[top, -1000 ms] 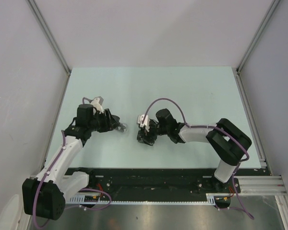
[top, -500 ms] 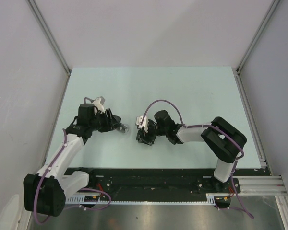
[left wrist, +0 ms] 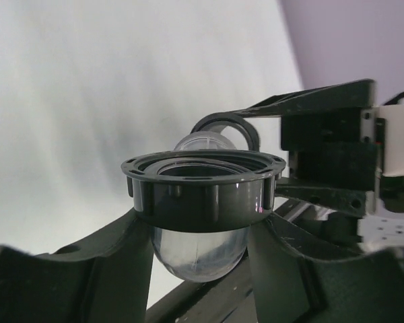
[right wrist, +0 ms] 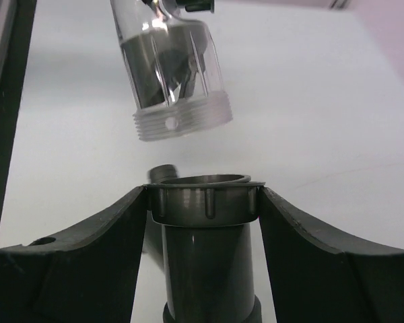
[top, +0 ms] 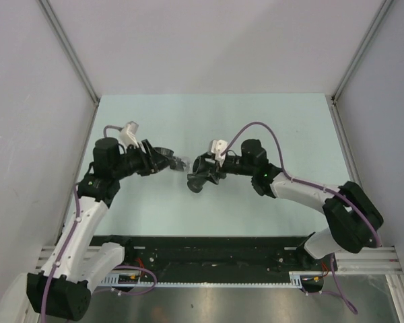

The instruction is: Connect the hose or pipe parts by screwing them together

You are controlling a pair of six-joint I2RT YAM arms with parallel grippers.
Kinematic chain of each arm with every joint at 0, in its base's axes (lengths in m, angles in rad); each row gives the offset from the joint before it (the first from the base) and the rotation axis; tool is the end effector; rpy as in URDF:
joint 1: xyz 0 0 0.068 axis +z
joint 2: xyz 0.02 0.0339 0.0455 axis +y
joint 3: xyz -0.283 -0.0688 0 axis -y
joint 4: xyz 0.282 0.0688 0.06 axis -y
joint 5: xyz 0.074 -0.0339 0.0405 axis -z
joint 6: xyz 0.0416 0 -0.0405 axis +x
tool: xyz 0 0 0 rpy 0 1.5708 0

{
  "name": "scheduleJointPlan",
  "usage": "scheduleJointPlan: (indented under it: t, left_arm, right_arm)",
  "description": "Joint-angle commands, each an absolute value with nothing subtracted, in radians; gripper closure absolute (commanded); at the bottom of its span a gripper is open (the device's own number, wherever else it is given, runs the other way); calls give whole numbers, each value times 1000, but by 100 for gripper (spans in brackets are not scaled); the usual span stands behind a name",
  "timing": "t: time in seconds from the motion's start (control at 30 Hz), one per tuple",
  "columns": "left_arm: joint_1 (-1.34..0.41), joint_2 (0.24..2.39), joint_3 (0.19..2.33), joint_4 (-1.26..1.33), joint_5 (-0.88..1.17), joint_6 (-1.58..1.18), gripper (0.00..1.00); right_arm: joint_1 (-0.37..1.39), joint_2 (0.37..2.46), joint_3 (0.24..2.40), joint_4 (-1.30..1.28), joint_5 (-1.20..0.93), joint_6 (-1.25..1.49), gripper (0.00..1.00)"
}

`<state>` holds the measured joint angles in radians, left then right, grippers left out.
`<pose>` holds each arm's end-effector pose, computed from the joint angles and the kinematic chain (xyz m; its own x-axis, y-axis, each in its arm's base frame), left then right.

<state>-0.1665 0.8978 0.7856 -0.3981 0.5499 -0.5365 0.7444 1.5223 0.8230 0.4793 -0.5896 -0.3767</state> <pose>0.2193 -0.0589 0.3094 -0.7161 -0.3215 -0.6195 0.2618 0.6991 -0.6654 0.2540 0.2654 0.2369 0.2047 -0.2271 -0.9521 -0.9538 0.1722 -0.2462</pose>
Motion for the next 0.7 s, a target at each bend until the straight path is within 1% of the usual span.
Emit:
scheduleJointPlan:
  t: [0.0, 0.13, 0.27, 0.4, 0.47, 0.5, 0.57, 0.63, 0.67]
  left_arm:
    - [-158, 838, 908, -344, 646, -644, 100]
    - [-160, 836, 939, -342, 673, -647, 100]
    - [-160, 831, 951, -342, 698, -630, 100]
    - [-160, 834, 943, -338, 716, -634, 100]
    - [-161, 836, 930, -331, 724, -641, 100]
    - [-161, 836, 927, -328, 727, -646, 100]
    - [-161, 836, 920, -325, 729, -658, 100]
    - [-161, 836, 919, -324, 730, -666, 100]
    - [-161, 836, 920, -321, 732, -673, 100]
  right_arm:
    - [701, 1411, 836, 603, -699, -292, 50]
    - [673, 1352, 828, 601, -733, -258, 50]
    - [670, 1292, 816, 522, -732, -316, 50]
    - [707, 1246, 818, 416, -597, -432, 50]
    - [762, 1233, 816, 373, -524, -521, 50]
    - [799, 1224, 816, 361, -396, -560, 50]
    - [856, 1220, 816, 360, -307, -604, 50]
    - [830, 1206, 816, 421, -371, -482, 50]
    - [775, 1204, 816, 449, -427, -422, 50]
